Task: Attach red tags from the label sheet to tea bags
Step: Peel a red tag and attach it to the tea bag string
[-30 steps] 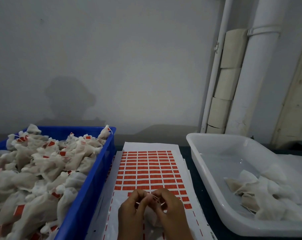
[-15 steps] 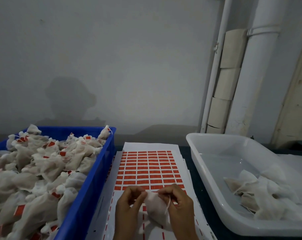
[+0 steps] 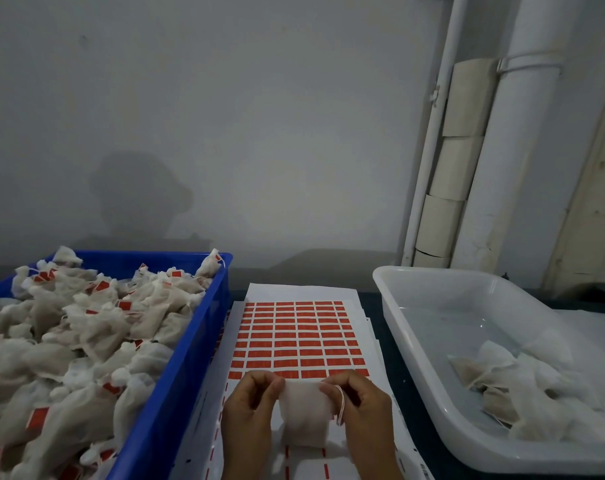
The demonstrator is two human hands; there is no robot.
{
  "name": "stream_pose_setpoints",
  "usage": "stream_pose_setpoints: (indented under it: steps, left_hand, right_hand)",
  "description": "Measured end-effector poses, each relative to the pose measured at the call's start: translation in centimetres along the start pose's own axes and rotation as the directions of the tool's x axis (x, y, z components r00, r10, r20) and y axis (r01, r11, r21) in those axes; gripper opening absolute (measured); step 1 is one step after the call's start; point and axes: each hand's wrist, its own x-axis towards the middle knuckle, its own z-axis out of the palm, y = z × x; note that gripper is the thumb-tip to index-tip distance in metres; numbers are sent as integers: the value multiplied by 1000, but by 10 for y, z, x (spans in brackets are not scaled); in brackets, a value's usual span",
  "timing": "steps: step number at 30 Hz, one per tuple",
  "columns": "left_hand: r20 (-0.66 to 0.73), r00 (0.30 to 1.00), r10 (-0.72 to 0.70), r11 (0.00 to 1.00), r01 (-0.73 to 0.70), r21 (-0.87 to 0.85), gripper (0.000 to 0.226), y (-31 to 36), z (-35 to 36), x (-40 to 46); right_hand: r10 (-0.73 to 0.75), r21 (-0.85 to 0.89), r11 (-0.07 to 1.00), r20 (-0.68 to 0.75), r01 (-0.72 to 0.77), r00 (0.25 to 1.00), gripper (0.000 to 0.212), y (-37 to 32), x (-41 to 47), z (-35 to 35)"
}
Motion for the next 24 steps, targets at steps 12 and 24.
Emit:
stream_pose_setpoints:
  steps: [12,24]
  left_hand:
    - [64,996,-55,997,58,-48,8,-8,4,0]
    - [233,972,-35,982,-9,187,29,1,12,-7]
  right_hand:
    - [27,153,988,-30,-22,999,18,-4,-3,0]
    - [46,221,973,109,-70,993,7,-7,-3,3]
